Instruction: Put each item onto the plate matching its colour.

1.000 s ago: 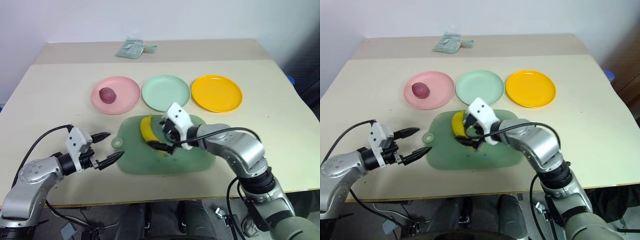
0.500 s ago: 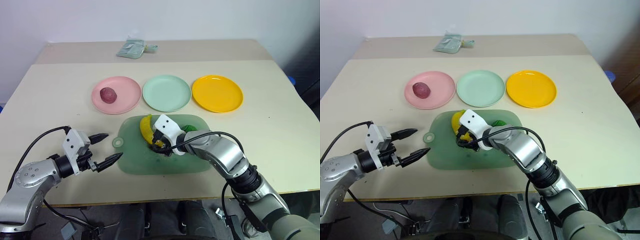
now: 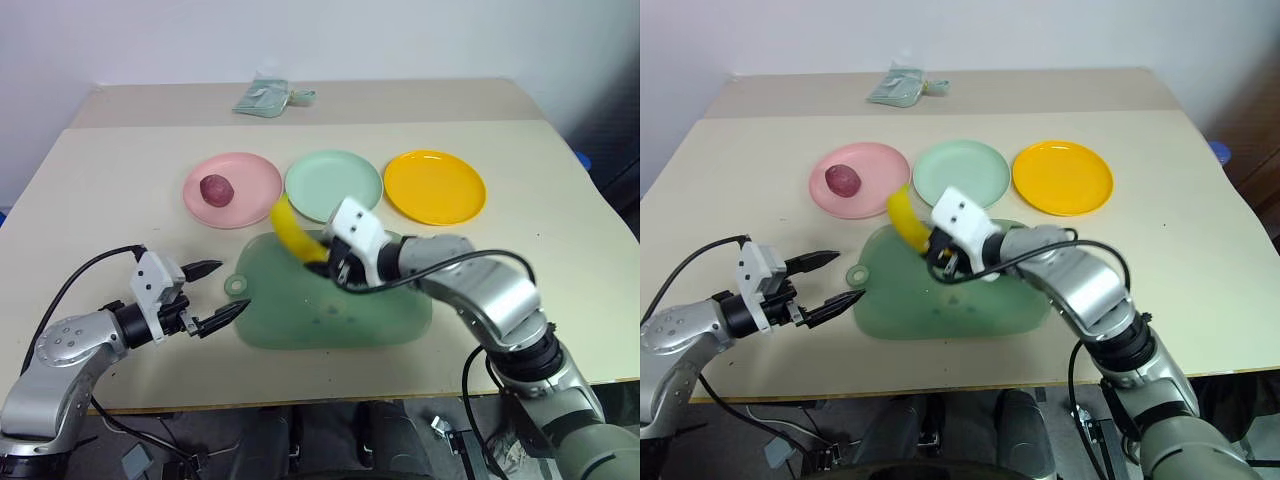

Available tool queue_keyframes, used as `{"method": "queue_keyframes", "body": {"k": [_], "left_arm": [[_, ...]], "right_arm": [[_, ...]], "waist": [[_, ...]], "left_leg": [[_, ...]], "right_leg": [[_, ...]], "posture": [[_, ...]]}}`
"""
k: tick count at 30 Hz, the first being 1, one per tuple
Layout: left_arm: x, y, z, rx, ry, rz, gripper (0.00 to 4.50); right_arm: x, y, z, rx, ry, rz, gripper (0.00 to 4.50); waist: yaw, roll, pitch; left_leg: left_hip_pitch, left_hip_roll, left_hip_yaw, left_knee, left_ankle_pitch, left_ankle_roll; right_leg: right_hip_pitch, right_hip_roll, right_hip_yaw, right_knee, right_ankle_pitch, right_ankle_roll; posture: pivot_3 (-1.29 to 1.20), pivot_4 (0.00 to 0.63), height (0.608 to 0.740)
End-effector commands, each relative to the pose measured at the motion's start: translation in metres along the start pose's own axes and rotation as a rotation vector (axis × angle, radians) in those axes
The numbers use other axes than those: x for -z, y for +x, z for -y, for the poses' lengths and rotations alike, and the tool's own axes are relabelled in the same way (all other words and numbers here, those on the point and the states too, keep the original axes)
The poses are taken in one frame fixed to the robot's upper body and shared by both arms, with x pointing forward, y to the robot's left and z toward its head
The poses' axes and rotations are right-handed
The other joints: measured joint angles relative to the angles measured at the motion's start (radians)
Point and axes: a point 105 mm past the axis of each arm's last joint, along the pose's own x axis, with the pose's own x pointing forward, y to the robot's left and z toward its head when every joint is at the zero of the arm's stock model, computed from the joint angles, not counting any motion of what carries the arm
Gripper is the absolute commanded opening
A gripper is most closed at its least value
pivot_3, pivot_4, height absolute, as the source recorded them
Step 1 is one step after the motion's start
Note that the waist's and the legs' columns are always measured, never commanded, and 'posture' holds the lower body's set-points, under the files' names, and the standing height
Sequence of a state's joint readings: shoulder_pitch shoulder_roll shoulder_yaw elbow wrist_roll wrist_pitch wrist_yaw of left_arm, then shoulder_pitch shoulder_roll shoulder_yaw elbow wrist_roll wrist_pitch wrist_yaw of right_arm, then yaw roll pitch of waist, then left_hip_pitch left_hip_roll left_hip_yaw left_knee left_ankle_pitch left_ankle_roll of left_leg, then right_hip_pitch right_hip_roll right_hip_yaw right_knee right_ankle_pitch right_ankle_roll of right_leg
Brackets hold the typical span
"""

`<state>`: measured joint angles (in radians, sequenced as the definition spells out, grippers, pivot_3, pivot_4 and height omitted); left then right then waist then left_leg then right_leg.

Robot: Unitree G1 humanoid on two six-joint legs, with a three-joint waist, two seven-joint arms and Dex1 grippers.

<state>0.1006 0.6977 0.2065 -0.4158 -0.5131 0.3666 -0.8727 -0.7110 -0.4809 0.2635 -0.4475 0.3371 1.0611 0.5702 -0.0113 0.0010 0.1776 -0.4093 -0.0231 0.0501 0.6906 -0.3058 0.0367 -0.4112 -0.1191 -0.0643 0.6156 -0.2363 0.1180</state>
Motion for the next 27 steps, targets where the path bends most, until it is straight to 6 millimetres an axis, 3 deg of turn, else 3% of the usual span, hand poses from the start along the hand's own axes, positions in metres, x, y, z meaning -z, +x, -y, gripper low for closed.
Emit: {"method": "queue_keyframes", "body": {"k": [1, 6, 12, 16, 18, 19, 22, 25, 27], "left_arm": [[-0.015, 0.016, 0.02, 0.093, 0.014, 0.063, 4.5], [-0.024, 0.038, 0.04, 0.17, 0.003, 0.113, 4.5], [-0.028, 0.046, 0.047, 0.192, 0.003, 0.13, 4.5], [-0.027, 0.044, 0.046, 0.18, 0.005, 0.124, 4.5], [-0.026, 0.042, 0.043, 0.165, 0.003, 0.12, 4.5], [-0.025, 0.04, 0.042, 0.156, 0.003, 0.116, 4.5], [-0.022, 0.036, 0.035, 0.133, 0.005, 0.102, 4.5], [-0.02, 0.033, 0.03, 0.124, 0.008, 0.094, 4.5], [-0.02, 0.033, 0.029, 0.131, 0.013, 0.091, 4.5]], "right_arm": [[0.005, -0.021, 0.073, 0.298, 0.009, -0.026, 1.13], [0.048, -0.037, 0.138, 0.535, 0.066, -0.16, 1.13], [0.086, -0.039, 0.17, 0.599, 0.171, -0.206, 1.13], [0.081, -0.042, 0.176, 0.612, 0.141, -0.182, 3.07], [0.068, -0.044, 0.172, 0.584, 0.102, -0.134, 4.13], [0.06, -0.046, 0.168, 0.558, 0.062, -0.108, 4.42], [0.044, -0.053, 0.145, 0.428, -0.024, -0.02, 4.42], [0.035, -0.06, 0.092, 0.149, -0.051, 0.083, 4.42], [0.041, -0.065, 0.051, -0.039, -0.065, 0.081, 4.42]], "waist": [[0.004, 0.0, 0.0], [-0.002, 0.0, 0.0], [-0.006, 0.001, 0.001], [-0.006, 0.001, 0.001], [-0.003, 0.001, 0.001], [-0.002, 0.001, 0.001], [0.004, 0.001, 0.001], [0.012, 0.001, 0.001], [0.019, 0.001, 0.001]], "left_leg": [[0.0, 0.0, 0.0, 0.0, 0.0, 0.0], [0.0, 0.0, 0.001, 0.0, 0.0, 0.0], [0.0, 0.001, 0.003, -0.002, 0.0, 0.0], [0.0, 0.001, 0.003, -0.002, 0.001, 0.0], [0.0, 0.001, 0.003, -0.002, 0.001, 0.0], [0.0, 0.001, 0.003, -0.002, 0.001, 0.0], [0.0, 0.001, 0.002, -0.002, 0.0, 0.0], [0.0, 0.001, 0.001, -0.002, 0.0, 0.0], [0.0, 0.001, 0.001, -0.002, 0.0, 0.001]], "right_leg": [[0.0, 0.0, 0.0, 0.0, 0.0, 0.0], [0.0, 0.0, 0.0, 0.0, 0.0, 0.0], [0.0, 0.001, 0.0, -0.001, 0.0, 0.0], [0.0, 0.001, 0.001, -0.001, 0.0, 0.0], [0.0, 0.001, 0.001, -0.001, 0.0, 0.0], [0.0, 0.001, 0.001, -0.001, 0.0, 0.0], [0.0, 0.001, 0.001, -0.001, 0.0, 0.0], [0.001, 0.001, 0.0, -0.002, 0.0, 0.0], [0.002, 0.001, 0.0, -0.003, 0.0, 0.0]], "posture": [[0.0, 0.15, 0.74], [0.0, 0.15, 0.74], [0.0, 0.15, 0.74], [0.0, 0.15, 0.74], [0.0, 0.15, 0.74], [0.0, 0.15, 0.74], [0.0, 0.15, 0.74], [0.0, 0.15, 0.74], [0.0, 0.15, 0.74]]}}
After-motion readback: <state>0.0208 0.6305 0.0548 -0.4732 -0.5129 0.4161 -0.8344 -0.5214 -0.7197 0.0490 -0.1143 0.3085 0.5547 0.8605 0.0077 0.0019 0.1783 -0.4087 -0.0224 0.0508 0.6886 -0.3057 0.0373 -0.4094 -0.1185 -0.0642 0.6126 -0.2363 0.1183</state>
